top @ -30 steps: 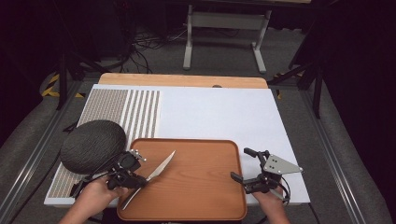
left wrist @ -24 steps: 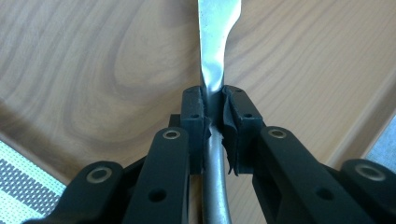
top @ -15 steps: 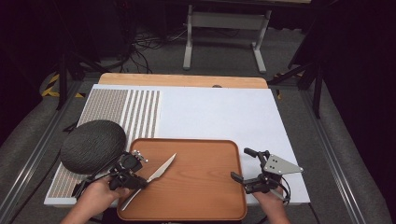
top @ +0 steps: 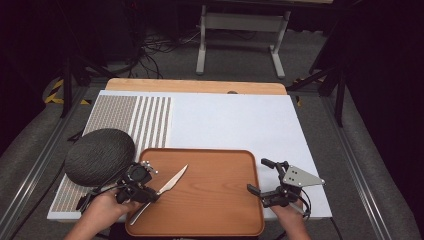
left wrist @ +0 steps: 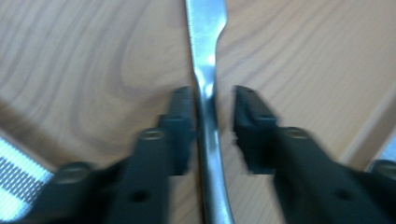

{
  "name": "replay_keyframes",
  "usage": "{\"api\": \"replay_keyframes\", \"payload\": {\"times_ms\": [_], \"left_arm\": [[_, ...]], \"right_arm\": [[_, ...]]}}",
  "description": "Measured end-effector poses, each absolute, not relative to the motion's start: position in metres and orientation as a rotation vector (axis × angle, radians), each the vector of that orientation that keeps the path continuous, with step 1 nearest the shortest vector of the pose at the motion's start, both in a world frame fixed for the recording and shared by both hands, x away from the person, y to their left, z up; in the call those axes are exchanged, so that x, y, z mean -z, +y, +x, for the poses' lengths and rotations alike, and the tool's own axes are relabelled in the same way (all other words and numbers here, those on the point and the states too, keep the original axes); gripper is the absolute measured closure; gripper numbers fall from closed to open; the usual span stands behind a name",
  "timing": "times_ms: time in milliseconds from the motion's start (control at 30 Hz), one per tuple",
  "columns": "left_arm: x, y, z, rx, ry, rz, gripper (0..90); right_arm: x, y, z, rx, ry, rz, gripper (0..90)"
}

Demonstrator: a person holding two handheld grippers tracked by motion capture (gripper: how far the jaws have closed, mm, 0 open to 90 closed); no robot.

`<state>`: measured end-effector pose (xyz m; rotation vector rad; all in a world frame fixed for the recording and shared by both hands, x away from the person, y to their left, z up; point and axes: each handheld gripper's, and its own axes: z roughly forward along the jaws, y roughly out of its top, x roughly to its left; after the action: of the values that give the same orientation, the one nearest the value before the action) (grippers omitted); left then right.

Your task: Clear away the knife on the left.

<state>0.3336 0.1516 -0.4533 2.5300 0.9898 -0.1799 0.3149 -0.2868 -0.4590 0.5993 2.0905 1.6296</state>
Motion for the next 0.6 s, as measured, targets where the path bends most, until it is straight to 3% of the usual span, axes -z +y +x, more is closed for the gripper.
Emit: {"api": "replay_keyframes", "payload": {"times_ms": [133,267,400,500,600], "left_arm": [[0.449,0.152,0.333,0.217,0.928,2.505,47.5],[0.442,0.151,0.330,0.127,0.886,2.498,33.8],[0.436,0.146,0.326,0.050,0.799,2.474,27.5],[0.431,0.143,0.323,-0.043,0.743,2.453,33.0],[0.430,0.141,0.322,-0.080,0.727,2.425,49.5]], "right_arm": [[0.459,-0.287,0.315,-1.633,2.089,0.602,3.4],[0.459,-0.286,0.315,-1.632,2.089,0.597,3.4],[0.459,-0.287,0.315,-1.637,2.088,0.601,3.2],[0.459,-0.287,0.315,-1.637,2.088,0.601,3.2],[0.459,-0.286,0.315,-1.635,2.088,0.599,3.2]]}}
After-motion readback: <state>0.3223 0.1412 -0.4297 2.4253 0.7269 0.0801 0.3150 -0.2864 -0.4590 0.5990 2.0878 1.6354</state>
